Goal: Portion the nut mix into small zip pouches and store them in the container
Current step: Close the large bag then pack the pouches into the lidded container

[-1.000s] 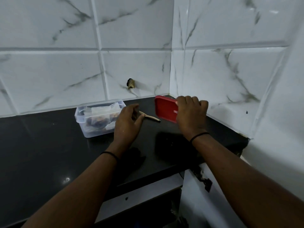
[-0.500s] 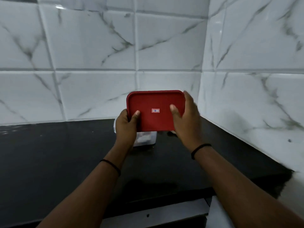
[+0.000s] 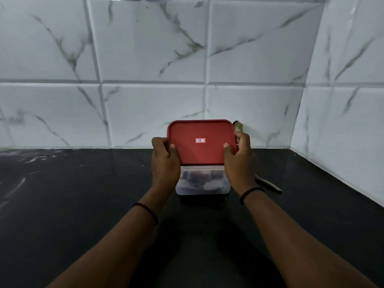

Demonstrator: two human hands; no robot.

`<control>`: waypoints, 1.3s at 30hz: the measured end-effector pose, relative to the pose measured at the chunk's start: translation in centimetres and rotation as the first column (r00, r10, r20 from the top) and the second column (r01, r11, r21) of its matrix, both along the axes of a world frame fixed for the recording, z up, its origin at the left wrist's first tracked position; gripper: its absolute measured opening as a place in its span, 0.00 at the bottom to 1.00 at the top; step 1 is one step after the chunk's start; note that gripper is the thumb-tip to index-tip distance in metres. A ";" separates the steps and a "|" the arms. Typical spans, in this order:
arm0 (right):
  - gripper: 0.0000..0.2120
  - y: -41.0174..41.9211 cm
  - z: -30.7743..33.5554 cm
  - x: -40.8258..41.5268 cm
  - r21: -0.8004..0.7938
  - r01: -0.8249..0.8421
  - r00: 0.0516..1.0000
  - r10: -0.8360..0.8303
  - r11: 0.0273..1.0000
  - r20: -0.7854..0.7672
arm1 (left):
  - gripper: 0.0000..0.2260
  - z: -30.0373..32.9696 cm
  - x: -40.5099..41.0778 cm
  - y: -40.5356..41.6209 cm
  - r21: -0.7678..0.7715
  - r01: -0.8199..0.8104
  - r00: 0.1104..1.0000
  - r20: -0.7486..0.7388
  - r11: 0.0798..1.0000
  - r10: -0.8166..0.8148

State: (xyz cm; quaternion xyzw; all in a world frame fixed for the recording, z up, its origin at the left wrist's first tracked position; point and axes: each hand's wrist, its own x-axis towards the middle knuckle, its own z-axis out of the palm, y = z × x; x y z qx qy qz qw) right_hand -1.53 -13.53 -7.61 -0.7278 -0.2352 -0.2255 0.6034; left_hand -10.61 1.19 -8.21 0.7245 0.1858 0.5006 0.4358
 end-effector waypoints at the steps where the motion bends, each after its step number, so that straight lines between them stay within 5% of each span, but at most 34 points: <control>1: 0.19 0.2 -0.2 0.6 0.007 -0.005 1.000 0.005 1.000 -0.013 | 0.04 -0.2 0.4 0.3 0.013 -0.003 1.000 -0.021 1.000 0.003; 9: 0.37 0.1 -3.1 3.6 -0.179 -0.005 0.995 -0.012 0.984 -0.096 | 0.16 -3.0 2.1 2.9 0.126 0.011 0.997 -0.073 0.992 -0.002; 22: 0.24 -0.5 -3.3 4.4 -0.146 -0.099 0.984 0.075 0.984 -0.161 | 0.16 -3.3 0.9 1.9 0.251 -0.028 0.988 -0.139 0.968 0.065; 34: 0.13 -1.0 -3.5 4.1 -0.124 -0.146 0.971 0.118 0.981 -0.209 | 0.11 -3.2 0.4 1.4 0.186 -0.045 0.984 -0.162 0.982 0.076; 39: 0.15 -0.8 -3.7 3.9 -0.100 -0.172 0.957 0.142 0.980 -0.253 | 0.17 -3.6 0.7 1.8 0.122 0.052 0.977 -0.210 0.991 -0.026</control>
